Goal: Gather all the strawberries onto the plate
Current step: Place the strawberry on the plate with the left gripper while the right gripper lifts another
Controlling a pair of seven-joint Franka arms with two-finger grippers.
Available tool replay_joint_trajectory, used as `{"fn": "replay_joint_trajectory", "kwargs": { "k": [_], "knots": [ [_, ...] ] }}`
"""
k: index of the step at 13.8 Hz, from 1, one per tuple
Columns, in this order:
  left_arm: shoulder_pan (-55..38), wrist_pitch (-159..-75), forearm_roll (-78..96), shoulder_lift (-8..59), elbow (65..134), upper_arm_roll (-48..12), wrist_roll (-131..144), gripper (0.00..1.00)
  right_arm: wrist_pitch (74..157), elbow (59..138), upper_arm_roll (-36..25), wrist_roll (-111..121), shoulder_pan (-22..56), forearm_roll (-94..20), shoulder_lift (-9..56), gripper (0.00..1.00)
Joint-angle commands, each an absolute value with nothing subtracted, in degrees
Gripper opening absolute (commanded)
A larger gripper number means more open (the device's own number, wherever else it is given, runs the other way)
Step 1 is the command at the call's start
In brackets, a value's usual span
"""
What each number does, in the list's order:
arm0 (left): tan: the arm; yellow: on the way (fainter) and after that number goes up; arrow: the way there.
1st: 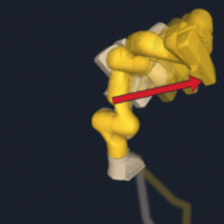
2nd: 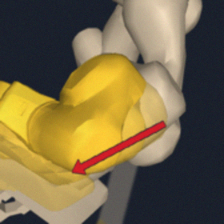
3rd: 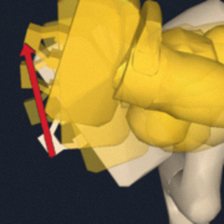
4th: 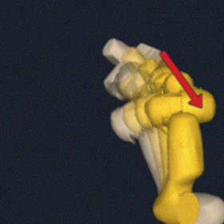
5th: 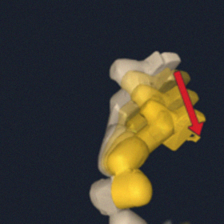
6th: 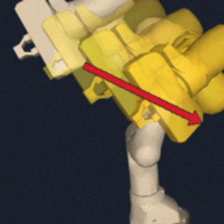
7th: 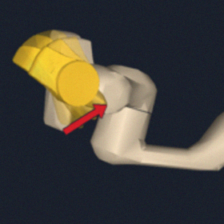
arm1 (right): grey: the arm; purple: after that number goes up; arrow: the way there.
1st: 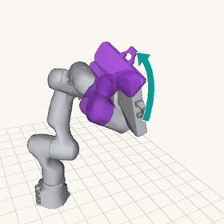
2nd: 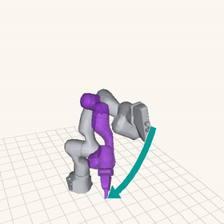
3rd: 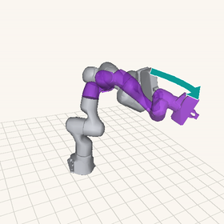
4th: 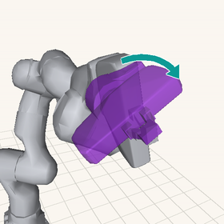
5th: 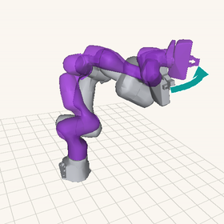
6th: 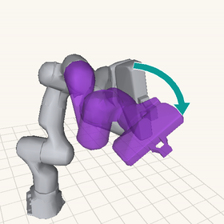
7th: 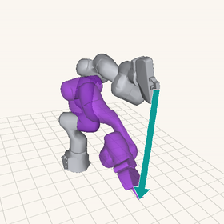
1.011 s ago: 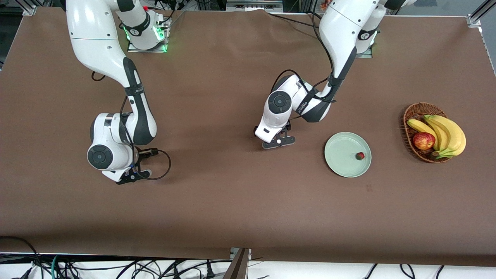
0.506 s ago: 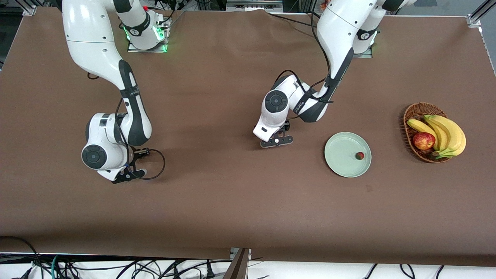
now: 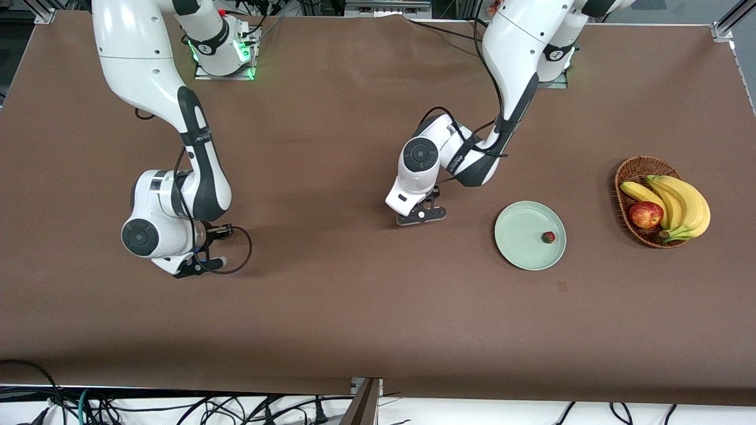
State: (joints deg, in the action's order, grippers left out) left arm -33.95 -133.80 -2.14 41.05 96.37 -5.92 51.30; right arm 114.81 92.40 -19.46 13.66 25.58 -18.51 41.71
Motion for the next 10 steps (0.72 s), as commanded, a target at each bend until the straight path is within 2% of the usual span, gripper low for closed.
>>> {"fn": "replay_joint_trajectory", "kwargs": {
  "k": [1,4,6,8,10],
  "knots": [
    [-31.39,-129.14,-3.08,37.46,95.45,-5.54,50.55,0.19,112.33,93.69,-16.71,3.04,29.25,-20.74,38.50,0.02],
    [-24.81,-119.04,-2.99,33.41,94.92,-5.71,40.30,0.20,113.29,93.60,-13.54,-9.11,33.82,-21.61,37.97,0.02],
    [-20.67,-115.06,-2.90,31.65,94.92,-5.80,32.21,0.23,114.08,92.73,-12.66,-15.26,36.20,-29.23,38.14,0.03],
    [-16.72,-114.09,-2.90,31.20,95.27,-5.97,22.38,0.26,119.06,92.37,-12.66,-22.02,40.75,-34.52,38.67,0.03],
    [-13.73,-113.99,-2.90,31.20,95.80,-5.98,12.79,0.28,126.52,91.85,-12.57,-32.29,46.64,-35.07,41.21,0.03]
  ]
}}
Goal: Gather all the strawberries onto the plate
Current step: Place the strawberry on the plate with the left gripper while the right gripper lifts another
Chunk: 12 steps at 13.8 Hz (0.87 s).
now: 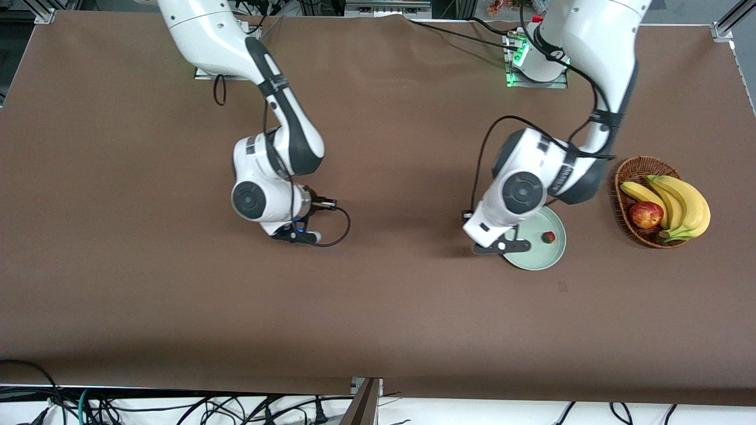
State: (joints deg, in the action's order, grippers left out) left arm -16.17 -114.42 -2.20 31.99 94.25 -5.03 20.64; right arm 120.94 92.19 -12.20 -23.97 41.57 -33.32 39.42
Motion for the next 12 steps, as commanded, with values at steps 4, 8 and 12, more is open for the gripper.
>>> {"fn": "replay_joint_trajectory", "kwargs": {
  "k": [4,8,12],
  "knots": [
    [-8.62,-114.52,-2.90,32.87,97.12,-6.06,-2.61,0.66,140.08,83.78,-12.57,-51.47,56.85,-34.63,49.81,0.03],
    [-8.61,-114.43,-2.55,32.87,97.03,-6.06,-2.72,1.00,144.13,77.96,-12.57,-55.37,60.29,-34.54,54.93,0.47],
    [-8.79,-114.26,-1.94,32.52,97.12,-6.33,-0.45,1.00,139.70,77.87,-14.40,-53.01,58.81,-31.40,51.79,1.00]
  ]
}}
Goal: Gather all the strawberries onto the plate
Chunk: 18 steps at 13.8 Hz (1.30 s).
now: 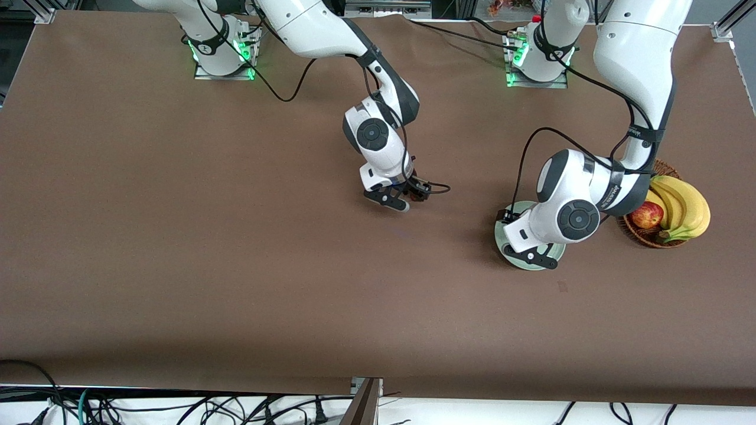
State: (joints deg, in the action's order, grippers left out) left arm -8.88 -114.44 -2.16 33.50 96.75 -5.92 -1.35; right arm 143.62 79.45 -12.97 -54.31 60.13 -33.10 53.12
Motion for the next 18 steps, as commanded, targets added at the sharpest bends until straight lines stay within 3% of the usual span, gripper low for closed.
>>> {"fn": "replay_joint_trajectory", "kwargs": {
  "k": [1,6,9,12,14,15,18],
  "knots": [
    [-8.96,-114.17,-0.98,32.35,97.12,-7.02,2.00,1.00,133.65,77.70,-16.24,-50.13,57.67,-28.85,50.03,1.00],
    [-9.75,-115.31,0.44,32.69,97.12,-13.08,21.84,1.00,110.43,77.34,-28.09,-20.62,52.65,-27.25,44.12,1.00],
    [-15.54,-118.37,0.35,34.27,97.12,-13.97,37.40,1.00,103.03,77.43,-36.28,-5.85,52.47,-27.25,44.12,1.00],
    [-20.20,-123.03,0.26,37.86,97.12,-13.97,48.40,1.00,97.92,77.43,-39.99,0.61,51.16,-27.42,44.12,1.00],
    [-22.14,-126.20,0.18,39.89,97.21,-13.97,53.50,1.00,97.56,77.61,-38.25,-0.26,48.89,-26.81,42.98,1.00],
    [-23.02,-126.99,0.09,40.51,97.21,-13.89,54.66,1.00,97.47,78.22,-34.49,-0.44,45.56,-25.68,40.37,1.00],
    [-24.69,-127.62,0.09,40.43,98.61,-13.97,58.27,1.00,97.56,81.20,-16.68,-0.53,30.47,-12.62,33.16,1.00]
  ]
}}
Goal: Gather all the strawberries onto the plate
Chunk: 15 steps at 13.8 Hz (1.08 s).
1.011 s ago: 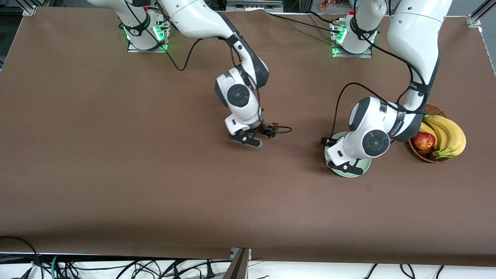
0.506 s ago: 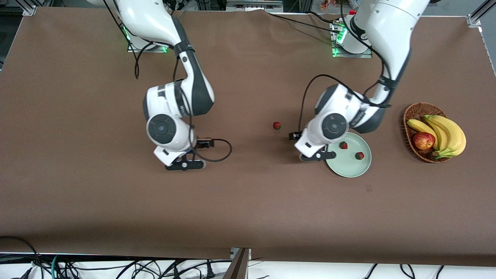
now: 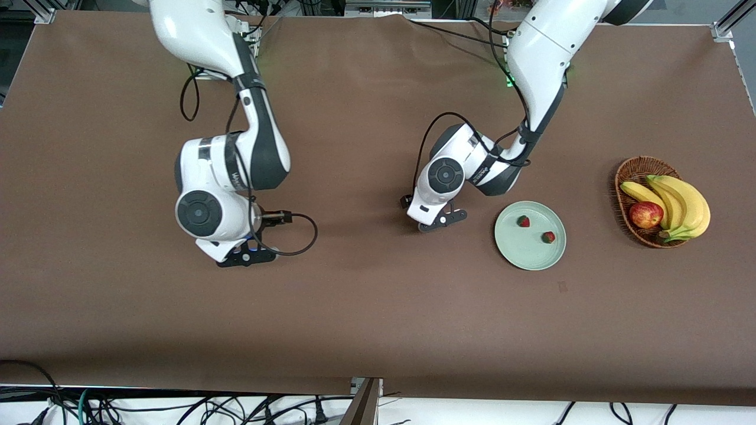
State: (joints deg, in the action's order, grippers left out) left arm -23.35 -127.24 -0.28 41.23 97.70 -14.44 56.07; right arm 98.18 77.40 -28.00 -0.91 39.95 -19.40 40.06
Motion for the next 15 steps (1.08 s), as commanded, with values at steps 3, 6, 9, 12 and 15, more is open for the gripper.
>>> {"fn": "replay_joint_trajectory", "kwargs": {
  "k": [3,6,9,12,15],
  "knots": [
    [-25.05,-127.71,0.09,40.17,99.23,-13.97,58.54,0.92,96.86,86.73,0.22,-1.57,14.46,-2.39,23.94,1.00],
    [-25.75,-127.53,0.09,40.08,99.84,-13.97,58.54,0.46,95.28,91.92,3.86,-2.99,7.31,-2.29,14.53,1.00],
    [-25.14,-126.65,-0.17,39.20,99.76,-13.89,58.36,0.22,90.62,91.85,3.87,-3.34,2.91,-1.85,6.97,1.00],
    [-23.21,-120.17,-0.53,36.57,98.44,-13.36,57.48,0.18,90.62,92.46,4.56,-3.25,2.37,4.82,5.11,1.00],
    [-17.87,-113.84,-0.62,34.81,96.08,-13.18,53.81,0.18,87.47,92.20,4.48,-2.90,0.89,4.57,0.98,1.00]
  ]
}}
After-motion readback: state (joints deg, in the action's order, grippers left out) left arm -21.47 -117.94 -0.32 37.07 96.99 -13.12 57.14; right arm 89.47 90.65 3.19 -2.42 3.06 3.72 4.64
